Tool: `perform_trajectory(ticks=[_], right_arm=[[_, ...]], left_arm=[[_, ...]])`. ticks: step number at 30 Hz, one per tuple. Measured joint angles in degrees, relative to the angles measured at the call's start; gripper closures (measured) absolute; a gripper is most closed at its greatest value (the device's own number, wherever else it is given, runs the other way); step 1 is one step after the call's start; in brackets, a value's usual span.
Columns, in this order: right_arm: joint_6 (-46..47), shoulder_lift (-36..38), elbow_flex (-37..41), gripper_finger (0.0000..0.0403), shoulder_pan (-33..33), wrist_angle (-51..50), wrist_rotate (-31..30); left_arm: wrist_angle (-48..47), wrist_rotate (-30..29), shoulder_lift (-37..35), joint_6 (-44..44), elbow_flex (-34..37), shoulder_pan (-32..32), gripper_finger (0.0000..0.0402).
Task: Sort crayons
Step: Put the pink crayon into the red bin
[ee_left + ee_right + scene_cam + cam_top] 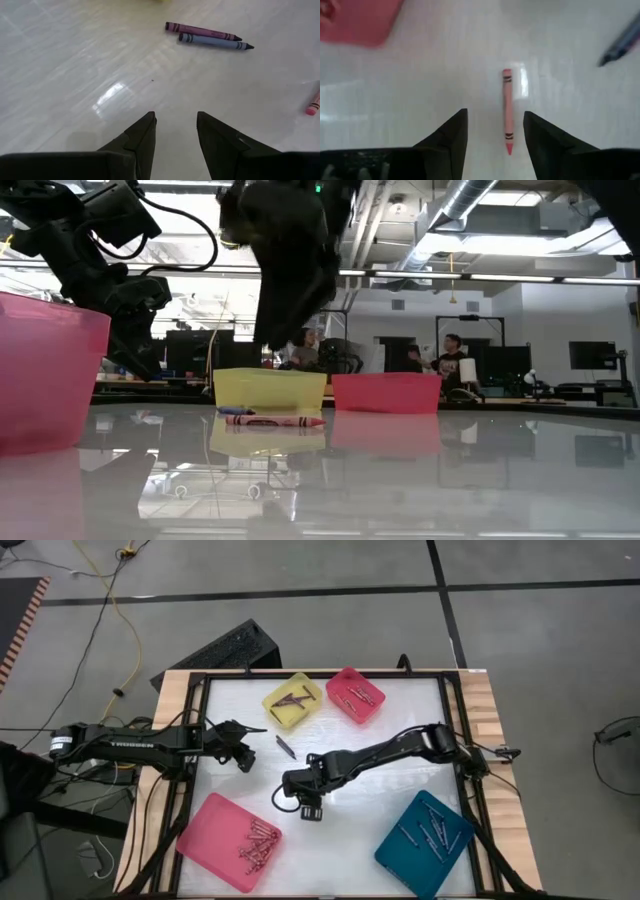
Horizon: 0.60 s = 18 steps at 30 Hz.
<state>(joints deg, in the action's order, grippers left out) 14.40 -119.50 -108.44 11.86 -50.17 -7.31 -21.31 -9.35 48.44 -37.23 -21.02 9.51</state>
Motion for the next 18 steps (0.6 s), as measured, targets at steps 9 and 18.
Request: perform_trajectory(ticks=[9,18], right_arm=[[-1.37,-5.24,0.07,0.0222,-2.50,0.65,-0.13],[-1.52,-7.30,-0.05,0.0246,-4.68,-0.42,1.66]], left_arm=[[-0.31,0.00,0.01,2.03,0.00,0.01,0.0269],[-0.48,-0.01,0.01,4.07,0.00,0.01,0.0269]])
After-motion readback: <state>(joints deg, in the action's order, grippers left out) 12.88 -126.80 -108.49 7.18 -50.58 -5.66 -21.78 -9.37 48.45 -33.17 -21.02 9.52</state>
